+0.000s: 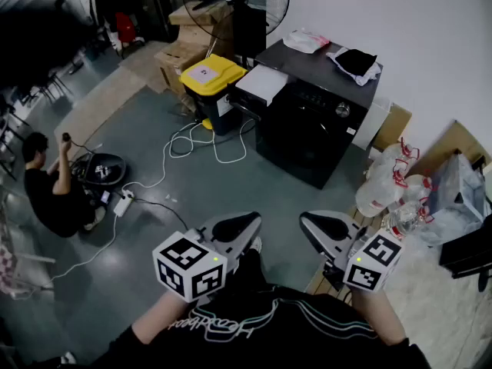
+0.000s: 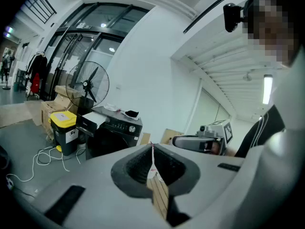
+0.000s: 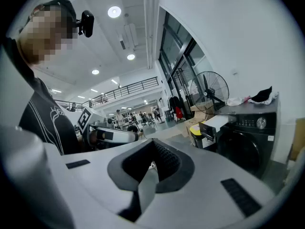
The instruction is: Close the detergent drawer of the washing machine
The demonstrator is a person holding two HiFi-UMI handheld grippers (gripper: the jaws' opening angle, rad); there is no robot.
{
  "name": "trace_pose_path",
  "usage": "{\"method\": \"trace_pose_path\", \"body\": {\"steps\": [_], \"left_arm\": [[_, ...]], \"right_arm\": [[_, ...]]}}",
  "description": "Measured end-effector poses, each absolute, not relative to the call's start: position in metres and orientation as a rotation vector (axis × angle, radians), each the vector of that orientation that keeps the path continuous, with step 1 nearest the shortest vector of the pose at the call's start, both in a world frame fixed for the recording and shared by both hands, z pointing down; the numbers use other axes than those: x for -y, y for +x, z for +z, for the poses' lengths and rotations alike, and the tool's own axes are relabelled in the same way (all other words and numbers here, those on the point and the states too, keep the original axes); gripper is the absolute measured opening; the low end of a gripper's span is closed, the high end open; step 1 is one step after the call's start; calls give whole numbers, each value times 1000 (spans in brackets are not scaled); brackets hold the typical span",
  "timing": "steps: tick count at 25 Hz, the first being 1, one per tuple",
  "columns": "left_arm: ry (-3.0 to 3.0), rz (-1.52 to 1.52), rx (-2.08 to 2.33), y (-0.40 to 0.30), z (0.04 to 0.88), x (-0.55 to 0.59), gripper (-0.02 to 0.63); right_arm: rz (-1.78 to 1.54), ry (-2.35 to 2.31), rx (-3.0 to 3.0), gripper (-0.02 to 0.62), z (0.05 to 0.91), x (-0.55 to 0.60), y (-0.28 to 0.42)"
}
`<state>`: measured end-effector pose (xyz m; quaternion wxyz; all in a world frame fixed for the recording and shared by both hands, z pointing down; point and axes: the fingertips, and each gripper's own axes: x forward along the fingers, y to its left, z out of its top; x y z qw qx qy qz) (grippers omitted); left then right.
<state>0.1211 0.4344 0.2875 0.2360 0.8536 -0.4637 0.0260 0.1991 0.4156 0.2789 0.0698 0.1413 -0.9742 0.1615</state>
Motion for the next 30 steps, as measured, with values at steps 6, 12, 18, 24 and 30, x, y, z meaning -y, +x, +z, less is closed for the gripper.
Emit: {"method": "trace_pose_path", "body": {"steps": [6, 12, 18, 24, 30], "left_arm": [[2341, 40, 1289, 107, 287, -423, 32], [2358, 34, 1283, 100, 293, -403, 32], [2329, 36, 1289, 80, 309, -367, 32], [2319, 51, 1283, 57, 316, -312, 32], [2293, 99, 1251, 26, 323, -239, 32]], "right_arm": [[520, 430, 2938, 26, 284, -401, 193], [560, 505, 2953, 26, 289, -371, 188], [576, 546, 2963, 26, 300, -333, 180], [630, 589, 2966, 26, 305, -278, 168], [702, 629, 2947, 26, 303, -207, 138]]}}
